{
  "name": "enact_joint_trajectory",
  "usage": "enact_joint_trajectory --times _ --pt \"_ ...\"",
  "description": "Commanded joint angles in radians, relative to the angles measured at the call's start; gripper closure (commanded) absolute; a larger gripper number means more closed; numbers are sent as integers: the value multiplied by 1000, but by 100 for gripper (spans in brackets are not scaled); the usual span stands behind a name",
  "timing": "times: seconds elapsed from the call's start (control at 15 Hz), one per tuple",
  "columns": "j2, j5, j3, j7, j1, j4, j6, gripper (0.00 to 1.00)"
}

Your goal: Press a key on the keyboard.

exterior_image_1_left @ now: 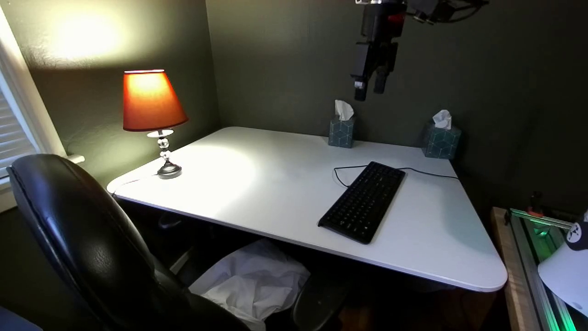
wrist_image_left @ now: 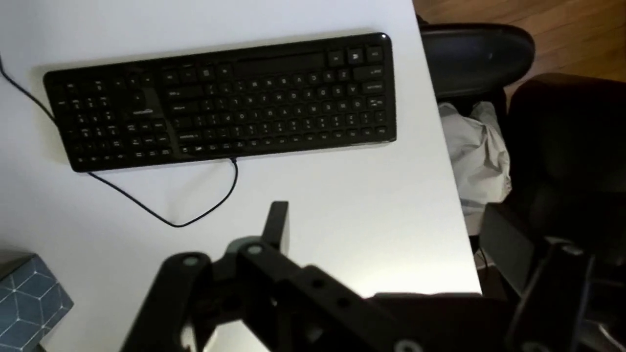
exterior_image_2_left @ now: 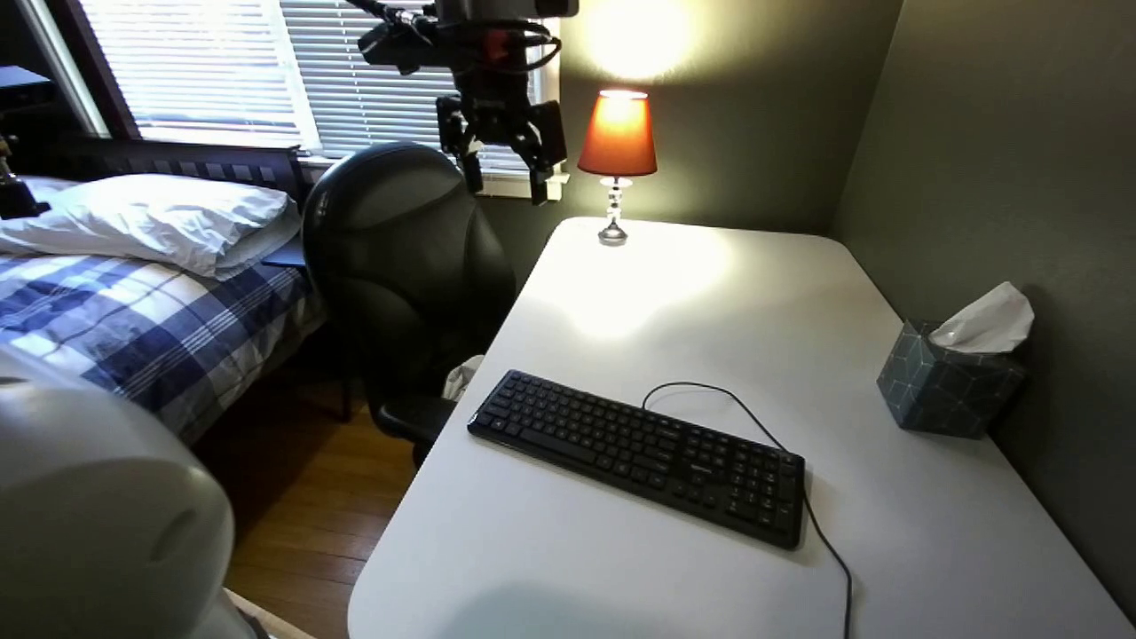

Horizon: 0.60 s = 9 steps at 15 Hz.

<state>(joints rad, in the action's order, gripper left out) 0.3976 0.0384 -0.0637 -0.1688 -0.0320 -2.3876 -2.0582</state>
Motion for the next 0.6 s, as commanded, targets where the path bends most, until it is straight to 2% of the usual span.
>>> enact_joint_trajectory --times 0.0,0.53 --pt "-71 92 10 48 -11 -13 -15 0" --pt "-250 157 92 112 -49 -13 -7 0"
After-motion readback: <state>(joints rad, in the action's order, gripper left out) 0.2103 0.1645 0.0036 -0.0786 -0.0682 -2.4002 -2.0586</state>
